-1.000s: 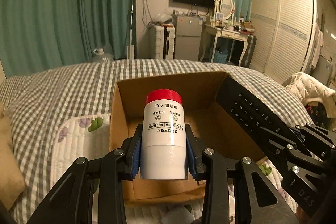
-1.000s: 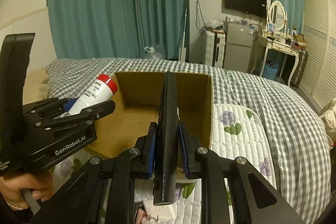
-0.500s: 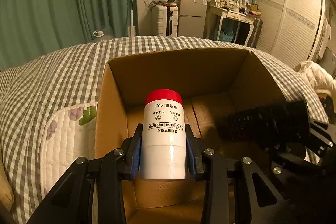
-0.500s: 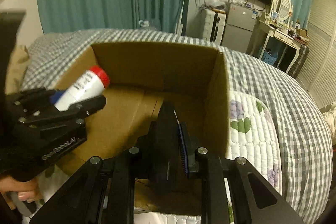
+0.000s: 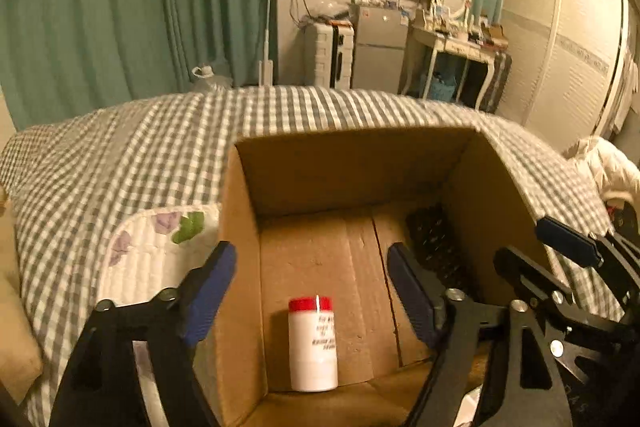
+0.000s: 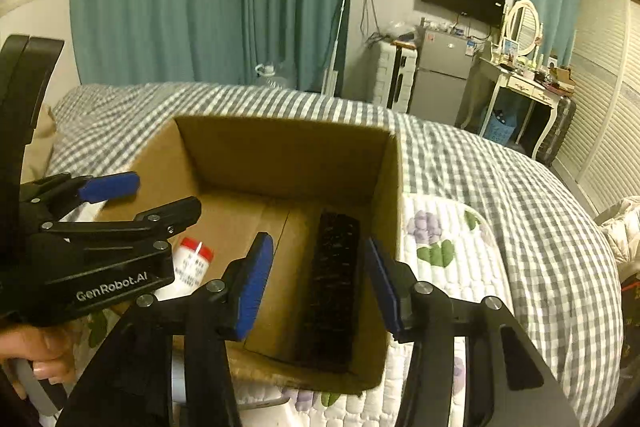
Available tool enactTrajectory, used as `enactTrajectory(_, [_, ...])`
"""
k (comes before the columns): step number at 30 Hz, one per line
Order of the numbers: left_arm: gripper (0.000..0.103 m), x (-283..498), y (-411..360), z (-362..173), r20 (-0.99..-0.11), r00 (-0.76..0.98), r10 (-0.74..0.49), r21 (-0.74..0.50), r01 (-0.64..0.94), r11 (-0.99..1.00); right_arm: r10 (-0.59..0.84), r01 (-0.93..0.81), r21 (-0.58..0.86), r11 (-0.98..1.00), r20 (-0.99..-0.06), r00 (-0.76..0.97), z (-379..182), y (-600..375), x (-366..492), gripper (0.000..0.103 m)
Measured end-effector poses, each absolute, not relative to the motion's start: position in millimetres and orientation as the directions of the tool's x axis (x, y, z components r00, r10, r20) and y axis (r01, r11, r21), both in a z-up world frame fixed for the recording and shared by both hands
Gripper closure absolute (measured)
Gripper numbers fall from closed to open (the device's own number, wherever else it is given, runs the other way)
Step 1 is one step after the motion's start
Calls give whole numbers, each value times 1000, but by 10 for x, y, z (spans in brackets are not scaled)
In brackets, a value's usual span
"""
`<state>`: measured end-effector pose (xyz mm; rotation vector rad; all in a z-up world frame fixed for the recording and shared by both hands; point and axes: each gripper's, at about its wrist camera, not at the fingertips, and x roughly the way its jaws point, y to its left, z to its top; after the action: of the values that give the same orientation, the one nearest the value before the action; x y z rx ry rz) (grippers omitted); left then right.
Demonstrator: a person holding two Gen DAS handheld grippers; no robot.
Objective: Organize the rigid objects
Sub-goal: 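Withdraw both tools from the box back toward the remaining items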
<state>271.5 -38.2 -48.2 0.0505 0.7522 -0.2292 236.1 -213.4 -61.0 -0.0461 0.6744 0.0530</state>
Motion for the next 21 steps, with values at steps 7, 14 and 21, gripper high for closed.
enactTrajectory(7, [1,2465,-199,-160,-625,748,-224,-100,208,973,15,-23,-9,1000,-496,868,-289,-2203,1957,7])
enactTrajectory(14, [0,2161,-91,135,-572,793,-212,-111,181,977,-20,28,12,1000,-455,890,4,-2336,1697,0])
enactTrajectory(21, [0,1820,-62,291,-534,823,-193,-64,189,980,-6,22,31,999,-444,896,108,-2345,1427,0])
